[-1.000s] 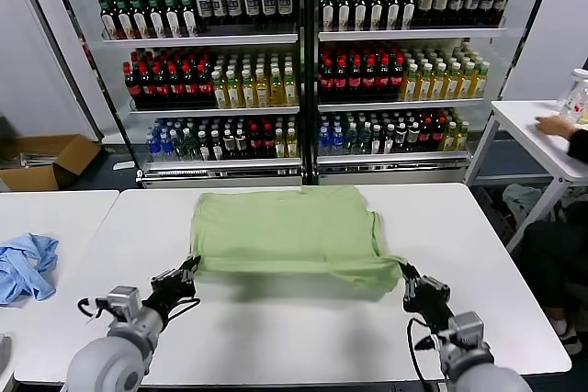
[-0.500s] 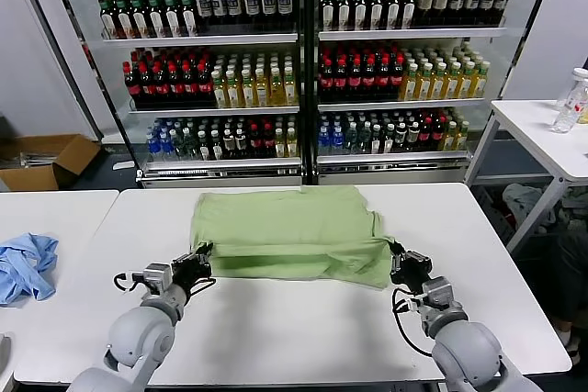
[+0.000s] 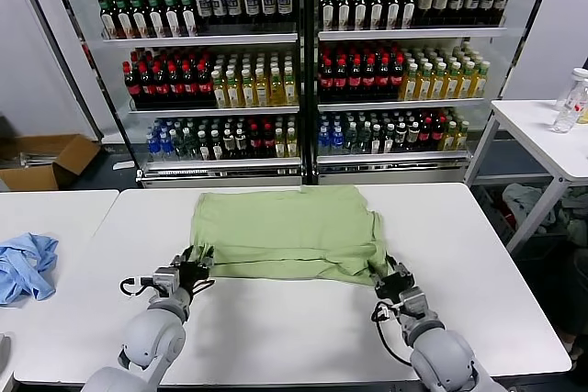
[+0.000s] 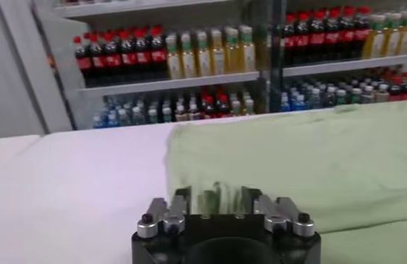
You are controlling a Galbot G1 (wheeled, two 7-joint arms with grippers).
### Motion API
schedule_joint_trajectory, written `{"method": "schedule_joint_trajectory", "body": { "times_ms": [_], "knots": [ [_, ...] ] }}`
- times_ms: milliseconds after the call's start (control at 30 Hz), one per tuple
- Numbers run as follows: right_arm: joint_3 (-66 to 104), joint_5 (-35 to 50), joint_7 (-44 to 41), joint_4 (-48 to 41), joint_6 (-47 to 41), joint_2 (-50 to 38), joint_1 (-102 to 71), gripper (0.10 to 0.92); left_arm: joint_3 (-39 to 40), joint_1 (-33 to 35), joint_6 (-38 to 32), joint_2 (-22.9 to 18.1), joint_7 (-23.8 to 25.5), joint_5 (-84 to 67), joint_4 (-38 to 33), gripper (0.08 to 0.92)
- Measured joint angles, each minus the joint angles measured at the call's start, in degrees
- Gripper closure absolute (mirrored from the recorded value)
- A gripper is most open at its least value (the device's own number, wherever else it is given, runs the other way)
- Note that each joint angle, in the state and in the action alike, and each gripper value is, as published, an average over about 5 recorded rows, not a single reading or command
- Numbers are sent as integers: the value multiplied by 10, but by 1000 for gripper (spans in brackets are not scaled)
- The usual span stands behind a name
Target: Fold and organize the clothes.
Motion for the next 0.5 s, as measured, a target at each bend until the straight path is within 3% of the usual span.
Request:
{"method": "schedule_joint_trajectory", "body": {
  "times_ms": [167,267,367,500],
  "knots": [
    [5,5,6,3,-21,13,-9,252,-4,4,9,9,-7,-14,3,267],
    [6,9,7,1,-30,16,-9,215,-2,4,19,14,-11,-33,10,203],
    [4,16,7,-3,-37,16,-7,231,1,4,31,21,-10,-54,15,197],
    [2,28,6,-7,-44,14,-4,337,6,7,41,32,-6,-77,17,294]
  ]
}}
